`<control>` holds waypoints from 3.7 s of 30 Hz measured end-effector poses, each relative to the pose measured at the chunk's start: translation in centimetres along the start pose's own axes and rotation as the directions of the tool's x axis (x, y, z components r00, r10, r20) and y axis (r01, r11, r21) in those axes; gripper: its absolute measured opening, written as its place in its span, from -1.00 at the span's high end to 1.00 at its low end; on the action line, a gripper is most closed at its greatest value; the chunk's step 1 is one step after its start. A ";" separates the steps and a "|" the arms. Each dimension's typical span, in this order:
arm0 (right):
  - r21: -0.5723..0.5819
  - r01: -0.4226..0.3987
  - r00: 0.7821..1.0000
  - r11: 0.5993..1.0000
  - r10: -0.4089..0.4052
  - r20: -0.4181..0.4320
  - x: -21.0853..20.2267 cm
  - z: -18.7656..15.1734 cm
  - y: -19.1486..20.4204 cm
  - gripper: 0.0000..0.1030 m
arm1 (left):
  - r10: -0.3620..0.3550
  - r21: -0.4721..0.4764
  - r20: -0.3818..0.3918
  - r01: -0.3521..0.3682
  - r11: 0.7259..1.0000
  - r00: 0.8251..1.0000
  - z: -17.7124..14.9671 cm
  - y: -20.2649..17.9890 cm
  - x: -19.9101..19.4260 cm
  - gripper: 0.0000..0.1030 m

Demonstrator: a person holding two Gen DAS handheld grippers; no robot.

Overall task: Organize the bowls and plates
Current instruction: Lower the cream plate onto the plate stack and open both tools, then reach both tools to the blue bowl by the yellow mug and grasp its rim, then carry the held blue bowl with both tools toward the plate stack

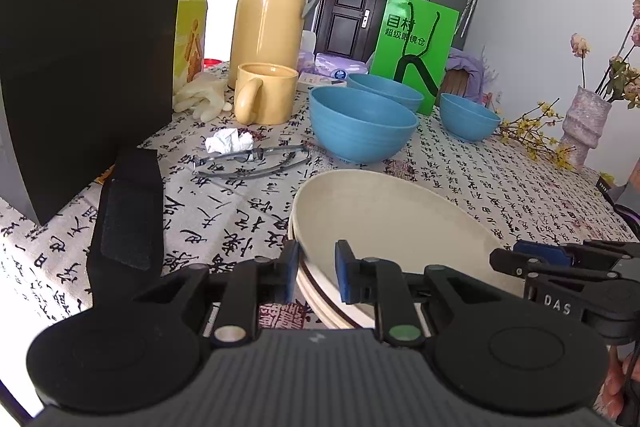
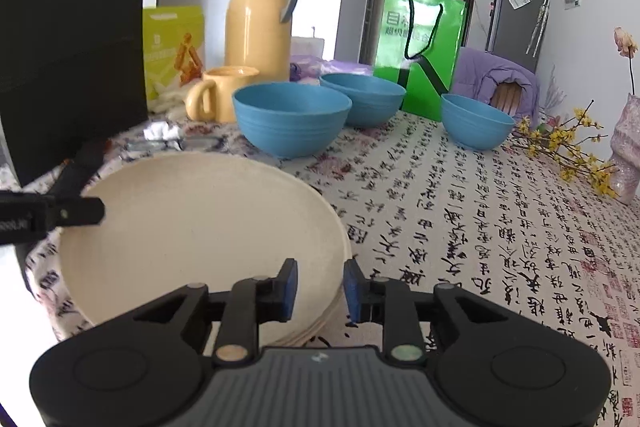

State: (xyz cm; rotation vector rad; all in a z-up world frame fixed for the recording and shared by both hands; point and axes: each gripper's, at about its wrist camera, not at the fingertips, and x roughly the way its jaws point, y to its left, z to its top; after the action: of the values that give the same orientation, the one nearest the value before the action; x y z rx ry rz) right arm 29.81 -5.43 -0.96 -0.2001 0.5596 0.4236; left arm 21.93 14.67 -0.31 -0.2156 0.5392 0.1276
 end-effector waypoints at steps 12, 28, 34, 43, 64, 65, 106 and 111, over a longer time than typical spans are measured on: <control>0.055 -0.012 0.990 0.998 0.004 0.141 -7.4 -0.9 -2.4 0.38 | -0.029 0.114 0.177 0.008 0.993 0.984 -0.3 -3.5 -6.6 0.31; 0.185 -0.002 0.961 0.983 -0.049 0.271 -19.8 -12.3 -4.9 -0.82 | -0.042 0.220 0.324 -0.032 0.975 0.945 -9.2 -7.6 -15.6 -0.99; 0.243 0.000 0.948 0.970 -0.077 0.308 -20.9 -13.0 -5.7 -0.86 | -0.042 0.208 0.359 -0.036 0.978 0.932 -9.1 -8.1 -16.1 -1.00; 0.242 0.007 0.959 0.970 -0.075 0.273 -18.7 -12.2 -5.5 -0.96 | -0.017 0.168 0.331 -0.041 0.985 0.943 -8.1 -7.2 -14.3 -1.00; 0.254 -0.200 0.977 0.946 0.174 0.123 2.4 8.7 -8.8 -0.94 | -0.121 0.013 0.078 0.121 0.993 0.990 12.2 0.8 8.4 -1.00; 0.267 -0.214 0.976 0.940 0.192 0.107 4.2 9.8 -8.9 -0.94 | -0.114 -0.005 0.058 0.114 0.993 0.992 12.9 1.2 9.9 -0.99; 0.488 -0.090 0.996 0.868 0.083 0.036 3.0 7.5 -21.9 0.81 | -0.223 0.023 -0.149 0.229 0.973 0.963 12.4 -17.5 13.6 0.76; 0.511 -0.055 0.998 0.858 0.035 0.049 -1.5 5.3 -25.5 0.81 | -0.263 0.055 -0.159 0.274 0.960 0.952 10.8 -22.4 11.3 0.76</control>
State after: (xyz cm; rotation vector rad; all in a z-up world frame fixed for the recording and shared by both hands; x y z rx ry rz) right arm 42.35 -27.21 6.06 0.3368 0.6221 0.3083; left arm 40.85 -3.75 6.65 -0.2226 0.6586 -0.1763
